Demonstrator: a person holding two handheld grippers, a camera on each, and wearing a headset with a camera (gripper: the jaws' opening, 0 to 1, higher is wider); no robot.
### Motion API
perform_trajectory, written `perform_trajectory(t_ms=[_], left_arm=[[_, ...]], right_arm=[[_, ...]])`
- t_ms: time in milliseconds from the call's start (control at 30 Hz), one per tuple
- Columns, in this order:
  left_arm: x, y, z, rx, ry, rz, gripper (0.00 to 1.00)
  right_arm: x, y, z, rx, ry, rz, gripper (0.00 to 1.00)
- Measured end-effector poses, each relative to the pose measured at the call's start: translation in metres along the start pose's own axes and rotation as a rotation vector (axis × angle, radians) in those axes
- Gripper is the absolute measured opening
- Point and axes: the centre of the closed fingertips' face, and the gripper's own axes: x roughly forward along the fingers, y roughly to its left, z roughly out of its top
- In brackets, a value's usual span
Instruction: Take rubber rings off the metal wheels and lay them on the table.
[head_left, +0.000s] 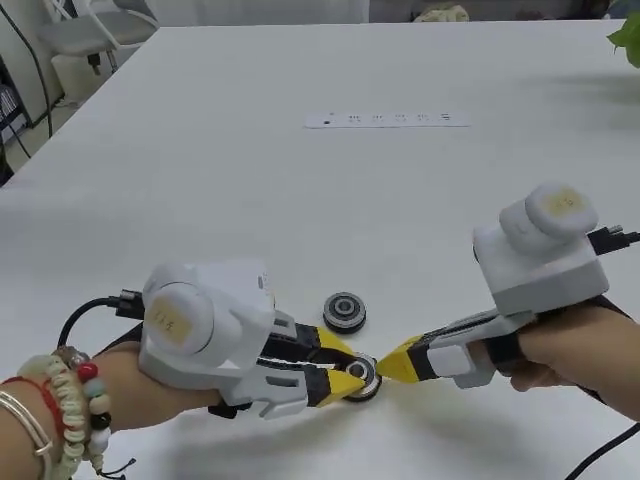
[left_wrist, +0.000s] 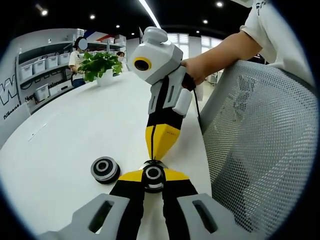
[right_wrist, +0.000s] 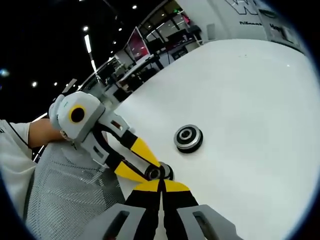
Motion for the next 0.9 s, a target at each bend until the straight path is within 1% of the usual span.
perform_trajectory(t_ms=[200, 300, 433, 633, 800, 833, 867, 900], left_arm=[[0.0, 0.0, 0.0, -0.001, 0.0, 0.0, 0.08], [0.0, 0.0, 0.0, 0.0, 0.0, 0.0, 0.08], [0.0, 0.0, 0.0, -0.001, 0.0, 0.0, 0.08], [0.0, 0.0, 0.0, 0.001, 0.0, 0.001, 0.08], [0.0, 0.0, 0.0, 0.001, 0.0, 0.002, 0.08], [0.0, 0.0, 0.0, 0.001, 0.0, 0.002, 0.08], [0.0, 0.0, 0.0, 0.0, 0.0, 0.003, 0.08], [0.001, 0.0, 0.0, -0.001, -0.001, 0.004, 0.08]], right_arm=[[0.0, 0.004, 0.001, -0.017, -0.002, 0.004, 0.0], [0.0, 0.006, 0.002, 0.0, -0.008, 0.013, 0.0], [0.001, 0.009, 0.003, -0.006, -0.009, 0.019, 0.0], [0.001, 0.007, 0.003, -0.02, -0.007, 0.016, 0.0], [0.002, 0.012, 0.005, -0.025, -0.014, 0.035, 0.0], [0.002, 0.014, 0.006, -0.027, -0.015, 0.048, 0.0], [0.002, 0.02, 0.01, -0.022, -0.04, 0.075, 0.0], [0.001, 0.018, 0.011, -0.023, -0.036, 0.058, 0.0]])
